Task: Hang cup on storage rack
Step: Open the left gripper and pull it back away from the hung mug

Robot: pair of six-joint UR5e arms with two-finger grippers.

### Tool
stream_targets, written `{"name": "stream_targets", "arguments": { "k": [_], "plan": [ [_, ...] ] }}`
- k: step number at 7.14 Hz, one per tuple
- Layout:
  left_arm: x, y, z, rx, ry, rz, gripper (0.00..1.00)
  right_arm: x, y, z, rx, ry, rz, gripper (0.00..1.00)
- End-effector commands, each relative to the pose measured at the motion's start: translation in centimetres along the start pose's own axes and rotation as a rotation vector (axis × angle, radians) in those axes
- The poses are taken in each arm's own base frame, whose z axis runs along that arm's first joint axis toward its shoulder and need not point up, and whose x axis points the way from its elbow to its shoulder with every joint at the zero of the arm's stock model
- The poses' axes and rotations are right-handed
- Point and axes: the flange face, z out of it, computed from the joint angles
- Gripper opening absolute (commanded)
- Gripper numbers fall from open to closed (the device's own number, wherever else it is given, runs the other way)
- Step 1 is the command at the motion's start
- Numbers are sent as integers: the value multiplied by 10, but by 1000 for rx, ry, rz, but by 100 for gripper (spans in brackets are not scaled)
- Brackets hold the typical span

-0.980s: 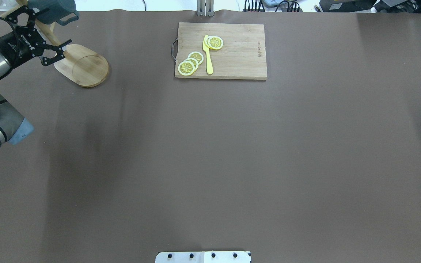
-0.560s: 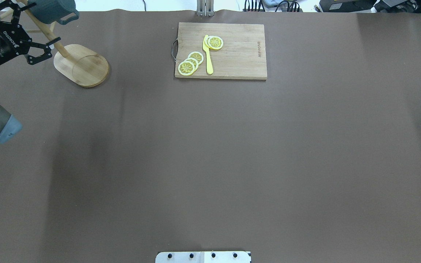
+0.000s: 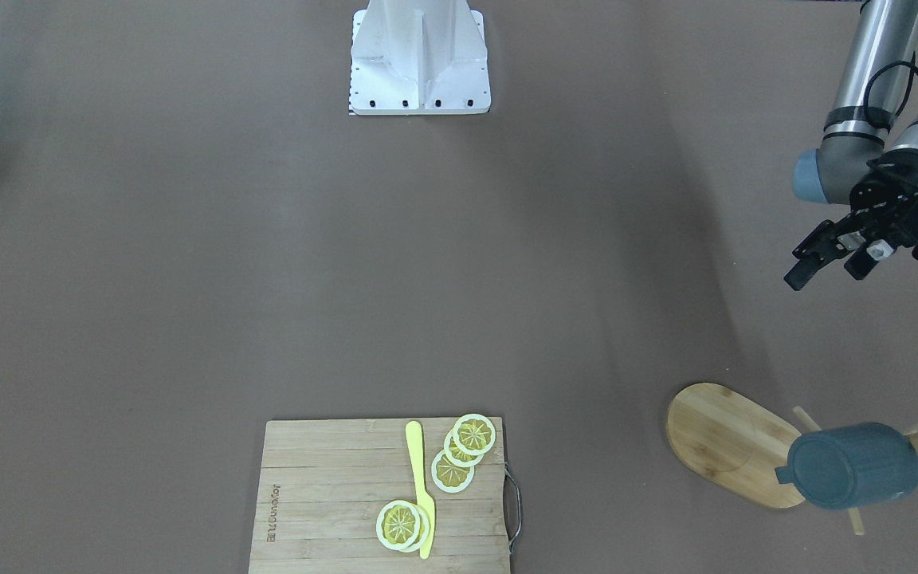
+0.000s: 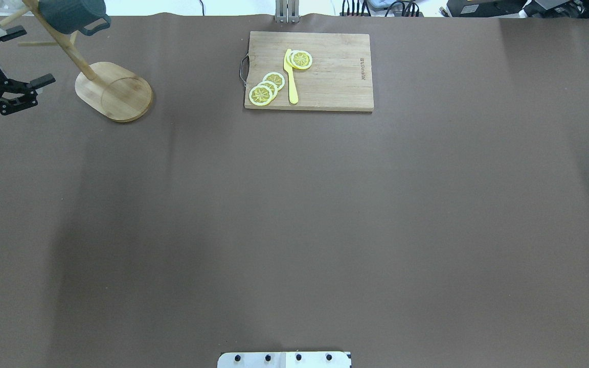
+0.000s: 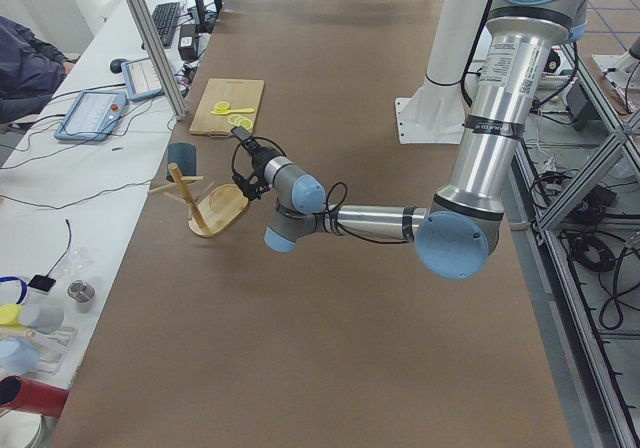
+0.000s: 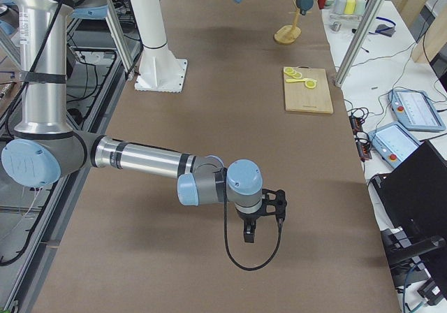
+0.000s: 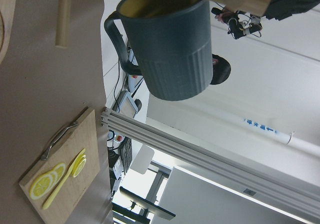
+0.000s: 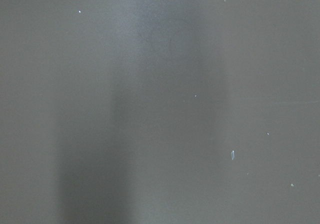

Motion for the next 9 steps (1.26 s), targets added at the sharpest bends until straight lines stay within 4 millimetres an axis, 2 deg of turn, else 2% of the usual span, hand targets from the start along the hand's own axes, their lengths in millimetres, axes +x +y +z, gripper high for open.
{"name": "stream_targets", "arguments": {
  "k": [1,2,3,7,9],
  "plan": [
    [-19,-4,-46,-41,-103,451,99,0,1,0,-1,-2,0,100],
    [-36,-10,-69,-31,-161,675,99,1,1,0,0,-2,1,100],
    [-49,-18,-82,-25,-243,876,99,1,1,0,0,-2,2,100],
    [-43,-77,-107,-18,-561,1453,99,0,1,1,-2,-1,1,100],
    [-28,-117,-128,-54,-760,1683,99,0,1,1,-2,-1,1,100]
  ]
}}
